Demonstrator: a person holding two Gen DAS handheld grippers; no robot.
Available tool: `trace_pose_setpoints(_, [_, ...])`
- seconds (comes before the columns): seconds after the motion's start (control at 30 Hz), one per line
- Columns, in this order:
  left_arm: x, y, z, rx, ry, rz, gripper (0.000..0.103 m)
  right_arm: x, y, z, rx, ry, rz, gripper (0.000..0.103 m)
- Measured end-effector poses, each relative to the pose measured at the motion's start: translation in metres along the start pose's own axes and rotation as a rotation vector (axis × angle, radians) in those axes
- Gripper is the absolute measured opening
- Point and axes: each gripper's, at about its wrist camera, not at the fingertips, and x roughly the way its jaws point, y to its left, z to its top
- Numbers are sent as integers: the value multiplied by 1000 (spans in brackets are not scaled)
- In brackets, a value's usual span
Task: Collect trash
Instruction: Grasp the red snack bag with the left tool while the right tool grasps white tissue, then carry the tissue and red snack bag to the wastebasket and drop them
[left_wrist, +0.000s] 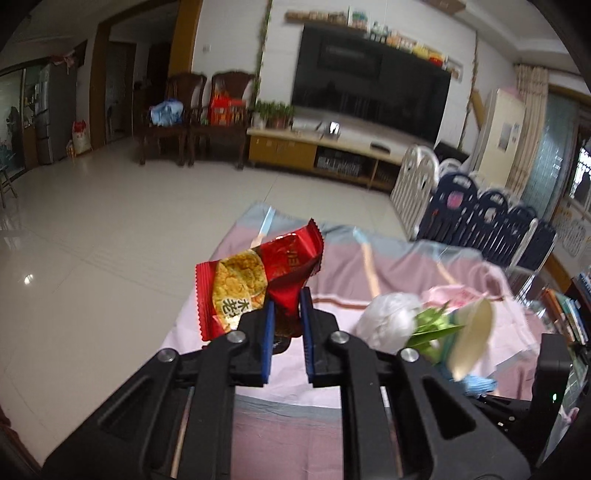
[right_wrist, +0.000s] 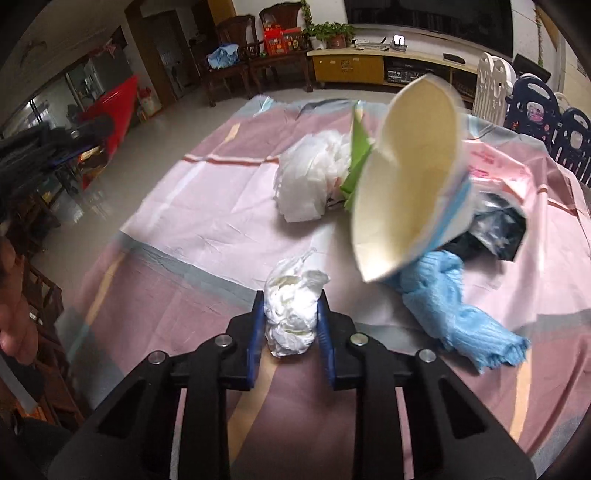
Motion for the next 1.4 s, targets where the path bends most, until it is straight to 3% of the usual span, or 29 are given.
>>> trace_pose_setpoints(0.1, [-34,-11,-10,5,-49,-24,14,-44,-4,-12,13,-63,37,26])
trace_pose_setpoints(0.27, [-75,-52,-45,64,-15,-74,14,-118,-29,-44,73,-186,0,26])
trace_pose_setpoints(0.47, [-103,-100,-83,159,16,-121,15,-171,-49,-82,141,-264,-43,26])
trace_pose_setpoints(0.73, [-98,-129,-112,222,71,-120,15,-161,-42,-86,103,-237,-82,26])
trace_pose_setpoints(1.4, [-80,-125,-114,207,116,-99,15,-155,-42,-85,97,-223,-113,26])
